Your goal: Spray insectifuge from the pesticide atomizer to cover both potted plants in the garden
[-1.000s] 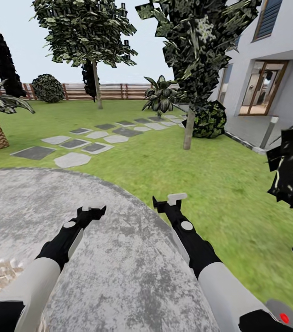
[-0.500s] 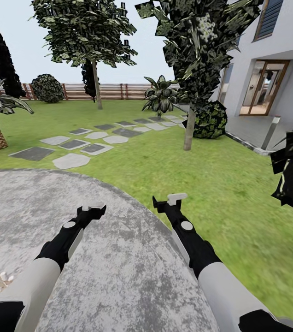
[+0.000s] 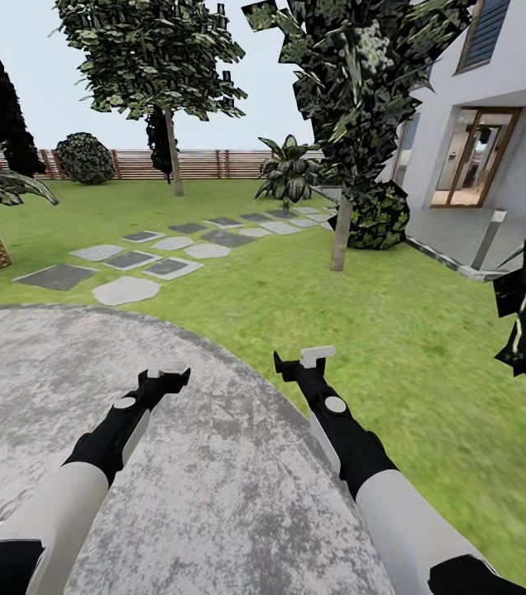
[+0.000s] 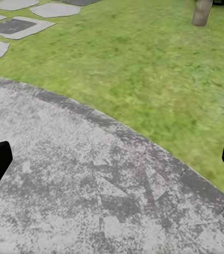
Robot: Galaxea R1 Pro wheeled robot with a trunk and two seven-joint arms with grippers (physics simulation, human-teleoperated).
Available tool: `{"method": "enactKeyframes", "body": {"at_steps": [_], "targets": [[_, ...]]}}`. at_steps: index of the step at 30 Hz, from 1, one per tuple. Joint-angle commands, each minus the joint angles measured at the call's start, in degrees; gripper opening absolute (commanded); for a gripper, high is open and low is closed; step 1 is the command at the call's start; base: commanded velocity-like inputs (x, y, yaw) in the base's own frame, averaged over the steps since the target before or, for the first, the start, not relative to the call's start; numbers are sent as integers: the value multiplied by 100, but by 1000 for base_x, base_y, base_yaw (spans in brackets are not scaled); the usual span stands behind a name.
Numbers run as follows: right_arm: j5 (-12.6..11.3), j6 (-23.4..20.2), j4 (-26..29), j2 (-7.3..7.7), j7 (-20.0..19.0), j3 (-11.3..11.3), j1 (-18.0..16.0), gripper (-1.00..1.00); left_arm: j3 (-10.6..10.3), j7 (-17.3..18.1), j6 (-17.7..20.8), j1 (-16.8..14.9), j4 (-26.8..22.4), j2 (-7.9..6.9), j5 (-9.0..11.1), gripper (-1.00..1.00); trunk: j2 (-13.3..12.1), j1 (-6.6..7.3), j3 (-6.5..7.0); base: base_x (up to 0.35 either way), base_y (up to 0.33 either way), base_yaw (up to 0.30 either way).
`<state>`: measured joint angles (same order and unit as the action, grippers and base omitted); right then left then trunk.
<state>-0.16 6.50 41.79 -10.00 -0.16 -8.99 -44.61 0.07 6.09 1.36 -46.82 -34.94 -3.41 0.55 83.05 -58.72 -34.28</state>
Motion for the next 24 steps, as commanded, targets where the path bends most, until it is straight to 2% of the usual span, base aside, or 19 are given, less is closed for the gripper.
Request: {"method": "enactKeyframes", "body": {"at_steps": [1,24], "targets": [[-2,18,-4,0,-2,-1,-4,100,1,22,14,-2,-4,-2,6,100,3,-1,-5,171,0,0],[-2,18,-4,0,-2,-4,-4,100,2,20,14,-2,-4,-2,7,100,3,-1,-5,322,0,0]]}}
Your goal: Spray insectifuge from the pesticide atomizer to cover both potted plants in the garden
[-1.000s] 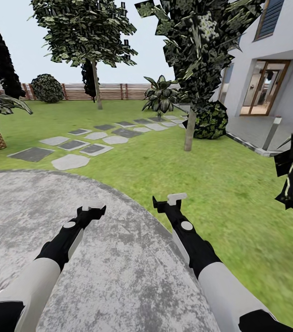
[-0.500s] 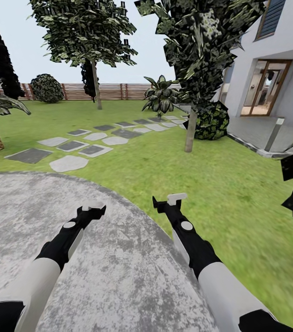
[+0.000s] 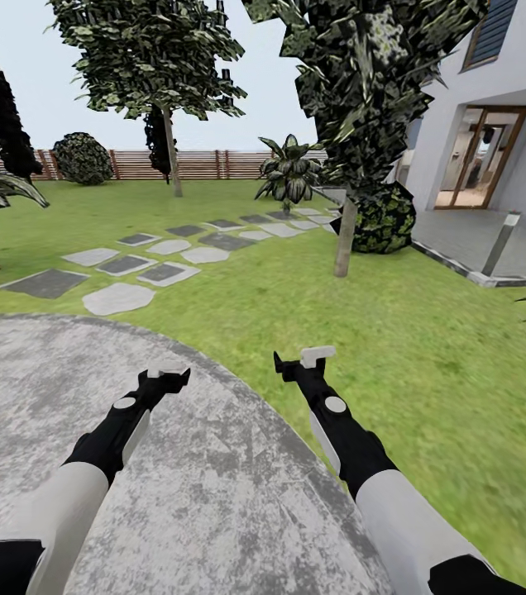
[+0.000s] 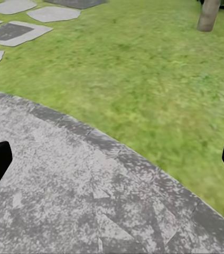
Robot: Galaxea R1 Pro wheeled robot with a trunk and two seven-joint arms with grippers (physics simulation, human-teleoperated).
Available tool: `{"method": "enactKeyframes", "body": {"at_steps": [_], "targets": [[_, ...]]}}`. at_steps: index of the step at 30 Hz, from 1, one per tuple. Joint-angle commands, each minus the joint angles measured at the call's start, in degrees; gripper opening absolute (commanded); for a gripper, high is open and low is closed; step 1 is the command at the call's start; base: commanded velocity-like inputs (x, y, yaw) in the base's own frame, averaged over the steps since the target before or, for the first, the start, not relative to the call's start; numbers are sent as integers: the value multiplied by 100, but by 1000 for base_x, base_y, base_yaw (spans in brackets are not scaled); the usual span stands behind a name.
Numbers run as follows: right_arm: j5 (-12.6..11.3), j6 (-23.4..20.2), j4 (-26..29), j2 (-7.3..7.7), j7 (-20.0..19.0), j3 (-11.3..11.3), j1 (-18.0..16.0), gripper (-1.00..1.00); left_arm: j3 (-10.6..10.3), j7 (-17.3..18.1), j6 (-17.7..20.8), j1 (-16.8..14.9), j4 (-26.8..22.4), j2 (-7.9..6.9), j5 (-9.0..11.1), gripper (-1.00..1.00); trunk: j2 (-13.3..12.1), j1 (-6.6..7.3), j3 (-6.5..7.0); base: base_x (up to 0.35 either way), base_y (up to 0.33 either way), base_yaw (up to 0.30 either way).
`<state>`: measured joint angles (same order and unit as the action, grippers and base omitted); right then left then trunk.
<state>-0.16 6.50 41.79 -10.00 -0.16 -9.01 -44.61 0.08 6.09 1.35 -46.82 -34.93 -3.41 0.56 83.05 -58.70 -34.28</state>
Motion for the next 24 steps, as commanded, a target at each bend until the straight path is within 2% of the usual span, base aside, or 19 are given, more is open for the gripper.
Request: {"method": "enactKeyframes", "body": {"at_steps": [1,24], "targets": [[-2,18,-4,0,-2,-3,-4,100,1,19,14,-2,-5,-2,6,100,3,-3,-5,338,0,0],[-2,18,-4,0,-2,-5,-4,100,4,20,14,-2,38,-2,6,100,3,-3,-5,338,0,0]]}}
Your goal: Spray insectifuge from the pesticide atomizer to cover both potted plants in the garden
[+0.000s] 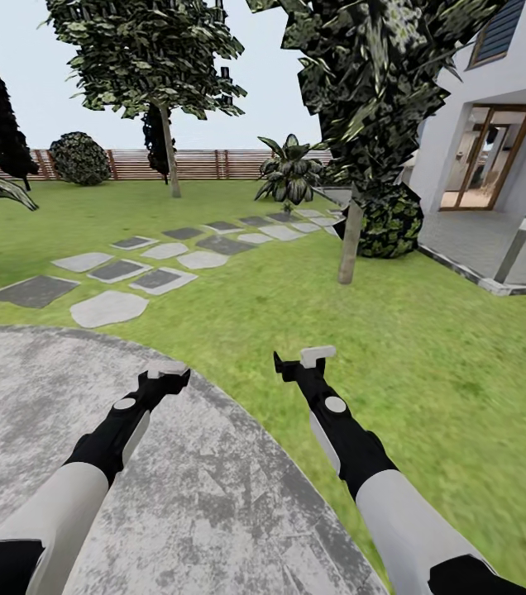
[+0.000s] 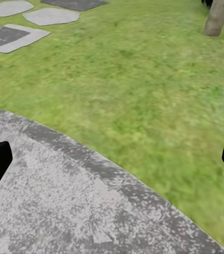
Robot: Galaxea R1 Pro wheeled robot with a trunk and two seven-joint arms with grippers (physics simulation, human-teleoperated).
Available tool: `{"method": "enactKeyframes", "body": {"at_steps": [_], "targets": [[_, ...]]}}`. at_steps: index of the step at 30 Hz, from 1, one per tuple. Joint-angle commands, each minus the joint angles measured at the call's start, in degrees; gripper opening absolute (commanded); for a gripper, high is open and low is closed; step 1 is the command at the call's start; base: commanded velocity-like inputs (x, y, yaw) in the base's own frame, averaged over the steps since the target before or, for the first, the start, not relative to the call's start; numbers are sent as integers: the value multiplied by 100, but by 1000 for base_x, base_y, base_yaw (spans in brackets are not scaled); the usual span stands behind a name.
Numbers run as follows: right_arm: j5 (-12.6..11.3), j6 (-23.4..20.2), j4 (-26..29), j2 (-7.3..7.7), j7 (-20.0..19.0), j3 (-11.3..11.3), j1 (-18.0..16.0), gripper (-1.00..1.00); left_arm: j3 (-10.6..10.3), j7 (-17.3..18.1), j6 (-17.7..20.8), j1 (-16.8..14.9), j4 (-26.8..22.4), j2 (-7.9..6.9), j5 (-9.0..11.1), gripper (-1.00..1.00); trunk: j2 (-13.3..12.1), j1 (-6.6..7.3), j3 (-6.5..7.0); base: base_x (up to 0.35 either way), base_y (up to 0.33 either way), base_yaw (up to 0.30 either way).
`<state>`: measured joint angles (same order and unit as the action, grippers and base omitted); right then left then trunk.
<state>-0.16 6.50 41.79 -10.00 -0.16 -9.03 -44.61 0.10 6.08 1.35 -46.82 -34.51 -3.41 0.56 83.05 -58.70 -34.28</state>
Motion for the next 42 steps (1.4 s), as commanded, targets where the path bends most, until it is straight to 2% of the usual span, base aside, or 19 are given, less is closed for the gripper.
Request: {"method": "enactKeyframes", "body": {"at_steps": [1,20,25,30,32,33,34,36,38,39,42], "targets": [[-2,18,-4,0,-2,0,-4,100,1,19,14,-2,2,-2,4,100,3,-3,-5,338,0,0],[4,18,-67,0,-12,7,-4,100,7,18,-4,20,40,-10,8,100,3,-3,-5,338,0,0],[21,20,-233,0,38,21,-4,100,132,7,-346,532,50,-10,-2,100,3,-3,-5,338,0,0],[28,45,-1031,0,49,46,-4,100,206,-39,-579,1171,50,-10,-2,100,3,-3,-5,338,0,0],[24,61,-1383,153,50,41,-4,100,212,-59,-625,1384,57,-6,3,100,3,-3,-5,338,0,0],[21,67,-1634,300,50,38,-4,100,214,-70,-678,1522,85,2,4,100,3,-3,-5,338,0,0],[18,71,-1768,370,51,37,-4,100,215,-74,-717,1588,111,8,4,100,3,-3,-5,338,0,0],[11,106,-2369,603,51,35,0,100,213,-83,-976,1829,306,41,2,100,3,-3,-5,338,0,0],[8,241,-3053,836,51,34,3,100,206,-87,-1316,1989,643,64,-1,100,3,-3,-5,338,0,0],[7,533,-3707,1113,63,33,17,100,213,-88,-1622,2085,1202,54,8,100,3,-3,-5,338,0,0],[1,689,-3912,1360,202,33,193,100,217,-89,-1868,2117,1725,28,14,100,3,-3,-5,338,0,0]]}}
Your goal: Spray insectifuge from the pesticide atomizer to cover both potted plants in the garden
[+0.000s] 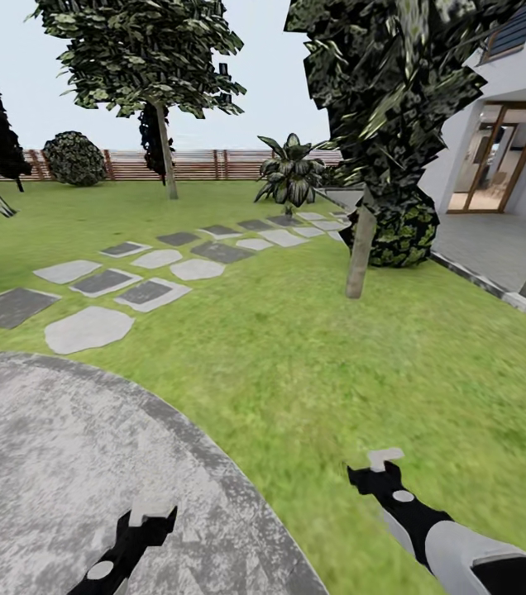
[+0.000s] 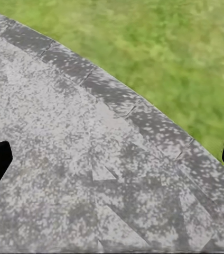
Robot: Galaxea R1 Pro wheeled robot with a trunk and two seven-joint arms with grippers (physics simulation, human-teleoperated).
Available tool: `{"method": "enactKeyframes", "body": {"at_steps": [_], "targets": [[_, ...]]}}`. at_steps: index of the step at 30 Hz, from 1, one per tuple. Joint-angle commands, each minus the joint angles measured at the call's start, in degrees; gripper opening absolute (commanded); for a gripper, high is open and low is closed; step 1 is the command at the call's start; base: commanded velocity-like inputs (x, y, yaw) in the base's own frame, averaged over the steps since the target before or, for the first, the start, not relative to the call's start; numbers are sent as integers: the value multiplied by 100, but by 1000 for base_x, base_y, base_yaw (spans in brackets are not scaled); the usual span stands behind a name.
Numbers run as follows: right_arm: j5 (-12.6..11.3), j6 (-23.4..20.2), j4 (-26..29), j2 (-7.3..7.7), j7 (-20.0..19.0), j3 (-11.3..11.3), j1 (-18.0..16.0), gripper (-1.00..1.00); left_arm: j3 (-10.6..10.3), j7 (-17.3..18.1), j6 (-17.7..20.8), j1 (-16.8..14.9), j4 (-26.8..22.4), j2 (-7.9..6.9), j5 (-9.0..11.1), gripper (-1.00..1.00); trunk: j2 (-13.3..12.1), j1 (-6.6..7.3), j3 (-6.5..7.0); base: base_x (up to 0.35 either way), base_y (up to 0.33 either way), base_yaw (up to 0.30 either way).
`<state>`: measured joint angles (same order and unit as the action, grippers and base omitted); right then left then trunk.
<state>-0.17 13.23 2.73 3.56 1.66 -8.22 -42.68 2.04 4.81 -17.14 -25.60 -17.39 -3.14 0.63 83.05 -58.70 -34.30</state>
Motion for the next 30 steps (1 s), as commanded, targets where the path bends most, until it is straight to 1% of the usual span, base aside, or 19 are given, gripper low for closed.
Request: {"method": "enactKeyframes", "body": {"at_steps": [1,2,3,4,5,6,7,8,9,11,15,17,19,23,27,30], "targets": [[1,44,-42,61,132,-48,131,100,23,38,-141,1,197,-7,10,100,2,-3,-4,338,0,0],[1,55,-55,81,198,-48,203,100,23,38,-204,3,281,-9,10,100,2,-3,-4,338,0,0],[0,70,-73,110,347,-48,353,100,23,38,-321,6,440,-10,9,100,2,-3,-4,338,0,0],[4,85,-89,136,579,-52,595,100,24,38,-439,13,664,-11,7,100,2,-3,-4,338,0,0],[2,98,-97,145,729,-54,830,100,24,38,-503,18,846,-11,0,100,2,-3,-4,338,0,0],[1,104,-99,147,761,-55,909,100,24,38,-517,20,898,-13,-2,100,2,-3,-4,338,0,0],[-1,131,-101,148,807,-55,1056,100,24,38,-536,55,984,-17,-8,100,2,-3,-4,338,0,0],[-6,197,-104,138,855,-56,1248,100,24,38,-557,192,1070,-30,-15,100,2,-3,-4,338,0,0],[-7,215,-104,134,860,-56,1280,100,24,38,-560,238,1079,-37,-15,100,2,-3,-4,338,0,0],[-5,267,-108,112,868,-59,1384,100,24,38,-566,409,1100,-98,-13,100,2,-3,-4,327,0,0],[-4,303,-107,83,864,-57,1607,100,19,50,-567,535,1126,-178,-18,100,2,-3,-4,204,0,0],[-11,324,-101,40,863,-57,1683,100,8,97,-572,558,1134,-187,-6,100,2,-3,-4,56,0,0],[-16,331,-98,-45,862,-52,1719,100,7,117,-577,569,1136,-155,3,100,2,-3,-4,21,0,0],[-18,333,-97,-90,862,-49,1733,100,15,116,-566,573,1140,-133,11,100,2,-3,-4,7,0,0],[-18,337,-97,-97,862,-48,1736,100,29,54,-557,574,1141,-178,16,100,163,-91,-76,0,0,0],[-18,340,-90,-101,862,-48,1736,100,143,33,-554,574,1142,-181,98,100,283,-157,-130,0,0,0]]}}
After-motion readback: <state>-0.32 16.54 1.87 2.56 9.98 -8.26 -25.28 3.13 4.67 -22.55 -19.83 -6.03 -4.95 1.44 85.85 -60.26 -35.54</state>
